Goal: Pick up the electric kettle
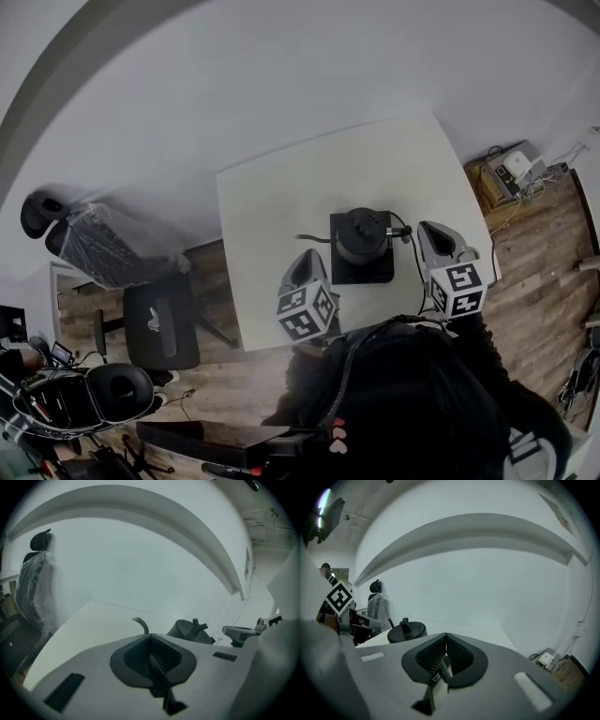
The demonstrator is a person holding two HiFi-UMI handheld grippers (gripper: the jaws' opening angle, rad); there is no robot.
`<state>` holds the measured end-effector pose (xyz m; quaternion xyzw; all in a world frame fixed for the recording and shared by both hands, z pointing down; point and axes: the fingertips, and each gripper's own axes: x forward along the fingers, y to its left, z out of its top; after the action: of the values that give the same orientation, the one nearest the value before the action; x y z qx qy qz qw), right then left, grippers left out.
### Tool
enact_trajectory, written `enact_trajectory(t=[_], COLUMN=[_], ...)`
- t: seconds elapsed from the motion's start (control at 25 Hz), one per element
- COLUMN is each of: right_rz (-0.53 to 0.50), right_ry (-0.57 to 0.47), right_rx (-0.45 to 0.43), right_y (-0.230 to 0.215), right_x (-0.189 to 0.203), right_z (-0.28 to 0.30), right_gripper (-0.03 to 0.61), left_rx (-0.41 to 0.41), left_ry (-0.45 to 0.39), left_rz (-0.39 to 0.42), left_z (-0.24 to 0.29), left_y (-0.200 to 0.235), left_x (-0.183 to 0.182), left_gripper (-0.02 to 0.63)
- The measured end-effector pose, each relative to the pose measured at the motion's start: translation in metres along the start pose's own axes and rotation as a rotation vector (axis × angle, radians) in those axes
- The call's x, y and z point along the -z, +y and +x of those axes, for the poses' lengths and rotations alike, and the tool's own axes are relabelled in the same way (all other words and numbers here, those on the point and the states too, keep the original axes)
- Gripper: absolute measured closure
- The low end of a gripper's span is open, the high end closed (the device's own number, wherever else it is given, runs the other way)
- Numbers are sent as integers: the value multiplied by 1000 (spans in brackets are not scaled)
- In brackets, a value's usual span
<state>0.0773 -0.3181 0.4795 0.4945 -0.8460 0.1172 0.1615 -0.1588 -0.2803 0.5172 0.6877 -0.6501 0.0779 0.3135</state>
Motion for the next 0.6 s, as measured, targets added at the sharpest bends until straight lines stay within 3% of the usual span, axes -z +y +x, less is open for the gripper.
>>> enact_trajectory(t=[0.6], right_rz=[-57], right_ry=[125], right_rx=[-63], right_y=[6], right_x=[32], right_z=[11], right_gripper=[508], left_rx=[71], left_ry=[68], left_rz=[-115], left_z=[19], left_y=[13], left_x=[19], left_gripper=[612])
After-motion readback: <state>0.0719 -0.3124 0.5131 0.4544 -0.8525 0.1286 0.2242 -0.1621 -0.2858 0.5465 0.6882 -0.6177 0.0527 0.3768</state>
